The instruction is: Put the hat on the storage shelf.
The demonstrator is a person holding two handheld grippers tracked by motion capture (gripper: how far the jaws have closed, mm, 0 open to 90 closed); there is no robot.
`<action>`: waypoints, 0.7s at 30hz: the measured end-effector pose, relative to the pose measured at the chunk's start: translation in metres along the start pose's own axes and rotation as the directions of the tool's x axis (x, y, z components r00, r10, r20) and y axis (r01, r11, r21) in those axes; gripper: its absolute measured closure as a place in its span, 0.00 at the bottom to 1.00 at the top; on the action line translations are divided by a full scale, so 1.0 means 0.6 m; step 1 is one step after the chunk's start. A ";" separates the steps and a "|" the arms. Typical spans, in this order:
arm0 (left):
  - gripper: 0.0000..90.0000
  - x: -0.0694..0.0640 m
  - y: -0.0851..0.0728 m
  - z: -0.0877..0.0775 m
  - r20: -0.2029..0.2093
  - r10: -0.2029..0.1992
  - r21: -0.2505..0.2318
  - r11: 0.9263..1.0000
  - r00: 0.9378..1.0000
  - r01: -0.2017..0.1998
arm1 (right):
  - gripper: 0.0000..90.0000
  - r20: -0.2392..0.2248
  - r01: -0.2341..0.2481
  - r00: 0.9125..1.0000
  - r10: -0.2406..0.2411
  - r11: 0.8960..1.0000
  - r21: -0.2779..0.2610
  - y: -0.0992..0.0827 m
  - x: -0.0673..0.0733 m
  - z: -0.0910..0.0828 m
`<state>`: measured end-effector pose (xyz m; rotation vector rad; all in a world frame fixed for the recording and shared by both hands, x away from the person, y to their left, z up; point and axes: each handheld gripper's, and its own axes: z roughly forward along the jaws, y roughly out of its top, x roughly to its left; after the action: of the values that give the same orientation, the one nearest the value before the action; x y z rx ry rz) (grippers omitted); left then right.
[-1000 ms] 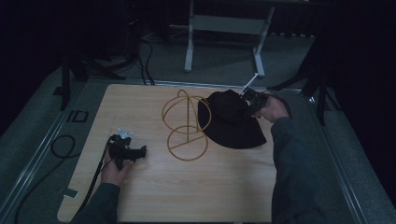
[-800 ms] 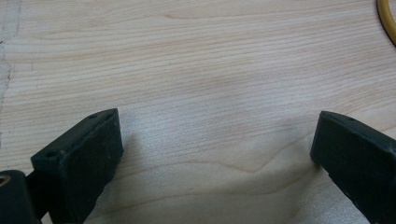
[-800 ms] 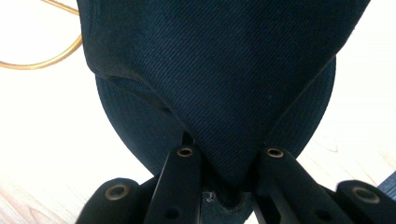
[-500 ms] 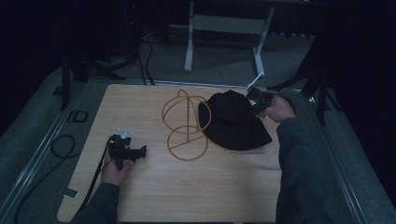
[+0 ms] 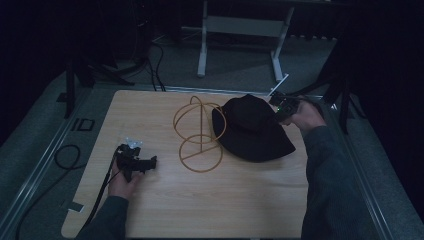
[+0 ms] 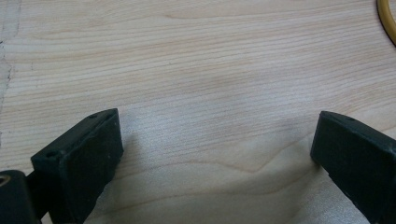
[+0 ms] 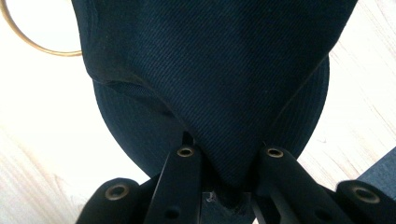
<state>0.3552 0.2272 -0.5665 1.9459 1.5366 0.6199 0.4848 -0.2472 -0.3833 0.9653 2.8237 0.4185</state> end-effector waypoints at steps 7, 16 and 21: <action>0.03 0.000 0.000 0.000 0.000 -0.002 -0.002 1.000 1.000 0.002 | 0.94 0.003 0.019 1.000 -0.019 1.000 -0.018 -0.005 0.004 -0.021; 0.03 0.000 0.000 0.000 -0.001 -0.001 -0.002 1.000 1.000 0.001 | 0.94 0.003 0.012 1.000 -0.012 0.999 -0.047 -0.018 -0.002 -0.052; 0.03 0.000 0.000 0.000 0.000 -0.001 -0.002 1.000 1.000 0.001 | 0.94 0.005 0.015 1.000 -0.014 0.998 -0.057 -0.021 -0.004 -0.064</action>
<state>0.3553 0.2272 -0.5666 1.9432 1.5366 0.6214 0.4712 -0.2664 -0.3506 0.9329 2.7966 0.4923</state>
